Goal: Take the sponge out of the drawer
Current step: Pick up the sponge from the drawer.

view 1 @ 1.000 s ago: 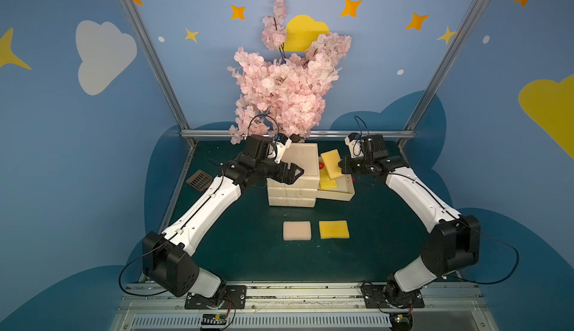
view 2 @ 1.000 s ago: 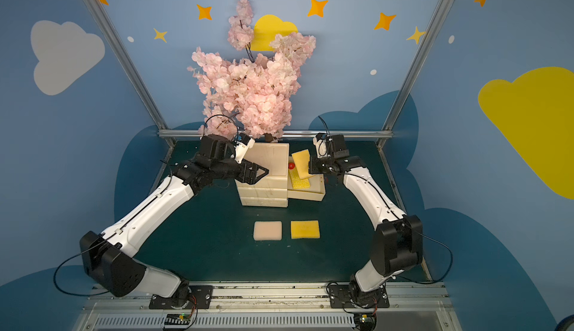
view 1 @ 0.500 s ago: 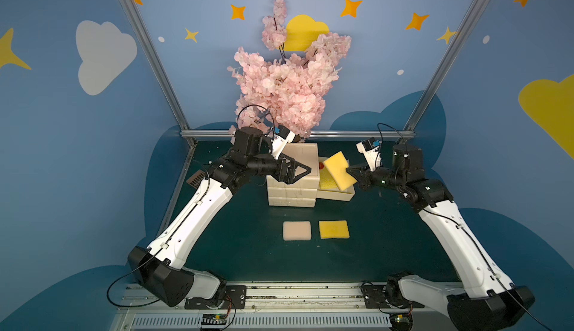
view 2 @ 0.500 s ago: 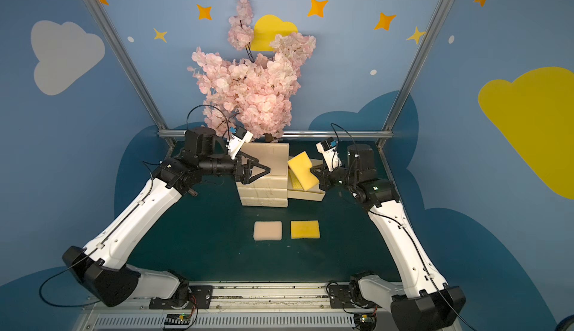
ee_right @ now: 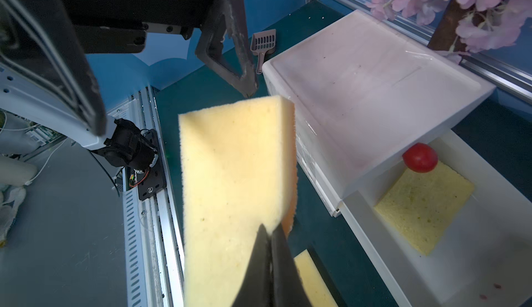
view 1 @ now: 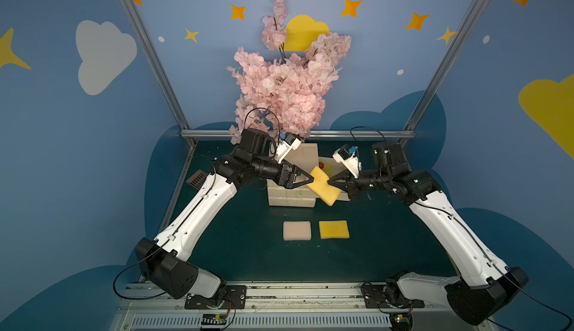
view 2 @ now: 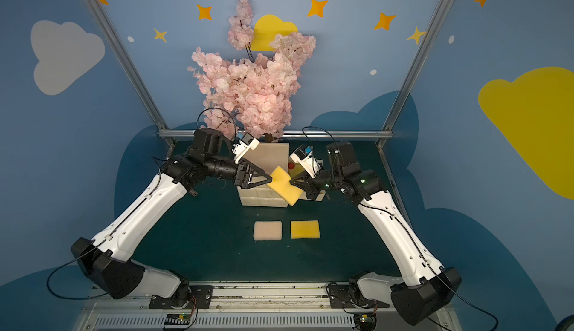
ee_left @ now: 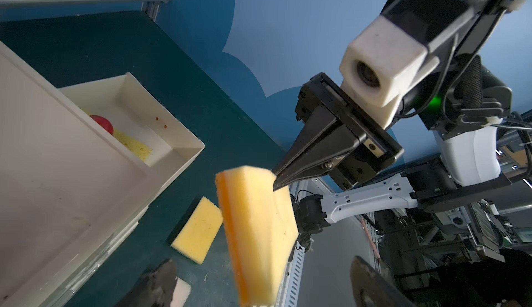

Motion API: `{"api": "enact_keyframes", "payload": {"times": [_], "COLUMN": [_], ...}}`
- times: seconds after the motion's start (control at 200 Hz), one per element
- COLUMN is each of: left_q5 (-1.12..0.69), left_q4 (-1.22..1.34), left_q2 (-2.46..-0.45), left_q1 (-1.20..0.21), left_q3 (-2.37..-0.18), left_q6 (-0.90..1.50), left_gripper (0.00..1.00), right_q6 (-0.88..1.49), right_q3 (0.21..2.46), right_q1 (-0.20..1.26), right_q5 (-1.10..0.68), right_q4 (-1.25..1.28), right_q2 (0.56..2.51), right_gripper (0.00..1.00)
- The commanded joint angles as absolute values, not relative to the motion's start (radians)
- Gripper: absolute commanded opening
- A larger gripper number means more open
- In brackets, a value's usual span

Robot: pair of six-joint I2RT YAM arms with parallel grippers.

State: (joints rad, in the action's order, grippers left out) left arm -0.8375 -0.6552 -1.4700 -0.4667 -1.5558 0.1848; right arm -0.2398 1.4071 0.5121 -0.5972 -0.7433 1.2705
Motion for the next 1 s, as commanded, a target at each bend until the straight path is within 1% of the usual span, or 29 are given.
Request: {"api": "enact_keyframes", "payload": {"times": [0.0,0.125,0.325,0.415,0.451,0.496,0.611,0.631,0.696,0.711,0.731,0.761,0.791,0.816,0.826,0.906,0.991], "left_q5": [-0.883,-0.879,-0.882,-0.890,-0.894,-0.897,-0.882,-0.876,-0.868,-0.865,-0.858,-0.842,-0.820,-0.801,-0.795,-0.743,-0.694], "left_q4": [-0.738,-0.776,-0.786,-0.779,-0.777,-0.774,-0.762,-0.747,-0.682,-0.668,-0.655,-0.642,-0.638,-0.642,-0.644,-0.676,-0.714], "left_q2": [-1.486,-1.490,-1.505,-1.512,-1.514,-1.516,-1.508,-1.500,-1.470,-1.462,-1.452,-1.439,-1.423,-1.411,-1.406,-1.361,-1.317], "left_q1": [-0.469,-0.469,-0.469,-0.469,-0.469,-0.469,-0.470,-0.469,-0.470,-0.470,-0.470,-0.469,-0.468,-0.468,-0.467,-0.455,-0.424], "left_q3": [-1.570,-1.568,-1.574,-1.574,-1.571,-1.568,-1.541,-1.527,-1.471,-1.458,-1.444,-1.430,-1.415,-1.405,-1.401,-1.369,-1.330], "left_q6": [0.152,0.125,0.108,0.110,0.112,0.112,0.124,0.131,0.160,0.166,0.173,0.182,0.188,0.190,0.189,0.187,0.205], "left_gripper": [0.92,0.89,0.73,0.57,0.48,0.33,0.04,0.03,0.03,0.03,0.03,0.03,0.03,0.03,0.03,0.03,0.03], "right_q6": [-0.283,-0.294,-0.299,-0.299,-0.299,-0.299,-0.299,-0.299,-0.291,-0.289,-0.286,-0.276,-0.263,-0.253,-0.250,-0.214,-0.161], "right_q3": [1.452,1.467,1.487,1.497,1.498,1.501,1.501,1.499,1.494,1.491,1.491,1.489,1.485,1.482,1.480,1.454,1.397], "right_q1": [0.546,0.571,0.598,0.608,0.608,0.609,0.612,0.613,0.612,0.612,0.613,0.612,0.613,0.612,0.612,0.611,0.606], "right_q5": [-0.528,-0.496,-0.465,-0.467,-0.468,-0.467,-0.456,-0.452,-0.457,-0.456,-0.450,-0.431,-0.395,-0.360,-0.346,-0.216,-0.088], "right_q4": [-0.799,-0.816,-0.834,-0.833,-0.830,-0.828,-0.823,-0.819,-0.805,-0.801,-0.797,-0.788,-0.776,-0.767,-0.764,-0.723,-0.652], "right_q2": [1.280,1.287,1.306,1.312,1.316,1.317,1.319,1.319,1.320,1.321,1.321,1.322,1.318,1.317,1.314,1.293,1.251], "right_gripper": [0.00,0.00,0.00,0.00,0.00,0.00,0.00,0.00,0.00,0.01,0.06,0.17,0.26,0.38,0.40,0.44,0.56]}}
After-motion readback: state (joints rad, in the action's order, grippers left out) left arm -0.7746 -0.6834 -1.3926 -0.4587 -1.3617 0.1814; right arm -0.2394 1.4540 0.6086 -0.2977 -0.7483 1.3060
